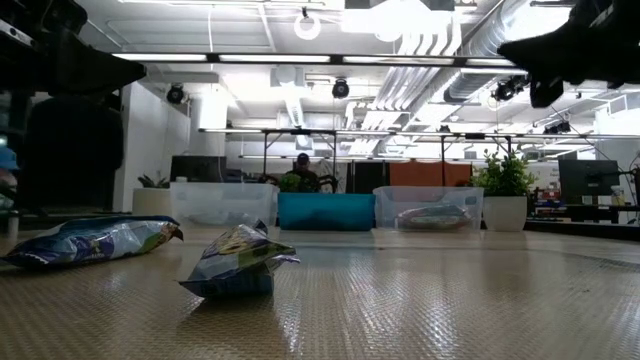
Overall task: Pick and place Granola Bars by type
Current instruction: Put the blue granola bar into the left transparent bin
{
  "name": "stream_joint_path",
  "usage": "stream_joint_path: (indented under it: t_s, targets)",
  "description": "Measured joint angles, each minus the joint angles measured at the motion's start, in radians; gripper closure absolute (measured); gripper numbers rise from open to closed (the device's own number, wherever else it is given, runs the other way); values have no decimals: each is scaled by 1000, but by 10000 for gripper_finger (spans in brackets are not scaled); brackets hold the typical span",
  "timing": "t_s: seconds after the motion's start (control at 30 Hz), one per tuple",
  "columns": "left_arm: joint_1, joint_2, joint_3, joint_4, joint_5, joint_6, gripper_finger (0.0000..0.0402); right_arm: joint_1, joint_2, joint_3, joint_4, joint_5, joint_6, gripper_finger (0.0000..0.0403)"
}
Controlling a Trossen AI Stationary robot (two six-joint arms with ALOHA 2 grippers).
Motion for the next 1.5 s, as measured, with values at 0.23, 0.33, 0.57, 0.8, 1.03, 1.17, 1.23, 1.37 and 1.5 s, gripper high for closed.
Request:
stream_joint_path:
  t_s: [0.23,0.33,0.57,0.8,1.03,1.17,1.23,1.37,1.5]
  targets:
    - [0,0,0,0,0,0,400,-6,0,0,-112,-7,23,403]
    - [0,0,0,0,0,0,400,-6,0,0,-142,-37,47,403]
    - [0,0,0,0,0,0,400,-5,0,0,-198,-53,68,403]
    - [0,0,1,0,0,0,400,-5,0,0,-228,-56,68,403]
    - [0,0,1,3,-11,0,400,-5,3,-50,-165,-74,105,403]
    - [0,0,1,9,-34,1,400,-5,3,-50,-150,-47,73,403]
    - [0,0,1,13,-45,1,400,-5,4,-51,-157,-60,75,403]
    - [0,0,1,42,-50,3,400,-4,10,-51,-167,-95,92,403]
    - [0,0,1,89,-51,4,400,-5,11,-51,-169,-96,114,403]
